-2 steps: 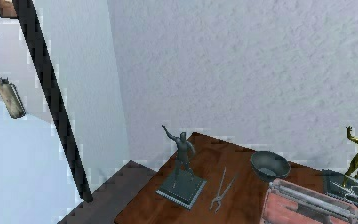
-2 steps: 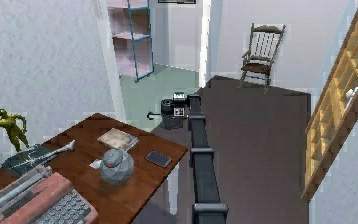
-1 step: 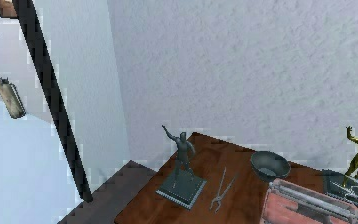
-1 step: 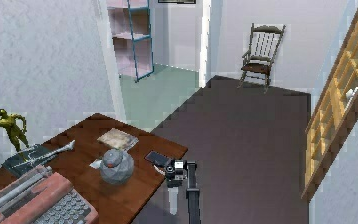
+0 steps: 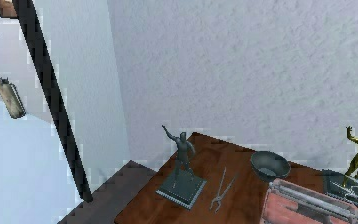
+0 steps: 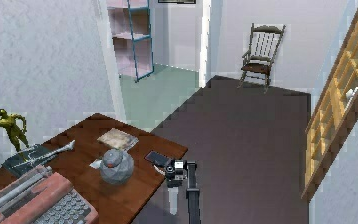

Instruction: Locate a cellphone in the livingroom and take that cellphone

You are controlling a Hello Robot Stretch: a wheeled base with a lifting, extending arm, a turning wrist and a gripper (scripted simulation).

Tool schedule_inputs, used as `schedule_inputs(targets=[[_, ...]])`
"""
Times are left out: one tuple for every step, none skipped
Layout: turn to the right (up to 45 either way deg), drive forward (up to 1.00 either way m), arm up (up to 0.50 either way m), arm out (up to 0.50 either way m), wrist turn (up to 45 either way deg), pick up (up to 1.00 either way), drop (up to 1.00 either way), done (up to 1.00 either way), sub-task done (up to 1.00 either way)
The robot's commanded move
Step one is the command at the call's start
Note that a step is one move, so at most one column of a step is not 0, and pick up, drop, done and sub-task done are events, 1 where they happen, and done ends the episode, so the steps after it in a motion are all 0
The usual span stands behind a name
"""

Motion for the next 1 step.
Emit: schedule_inputs(targets=[[0.0,0.00,0.10,0.00,0.0,0.00,0.00,0.00,0.00]])
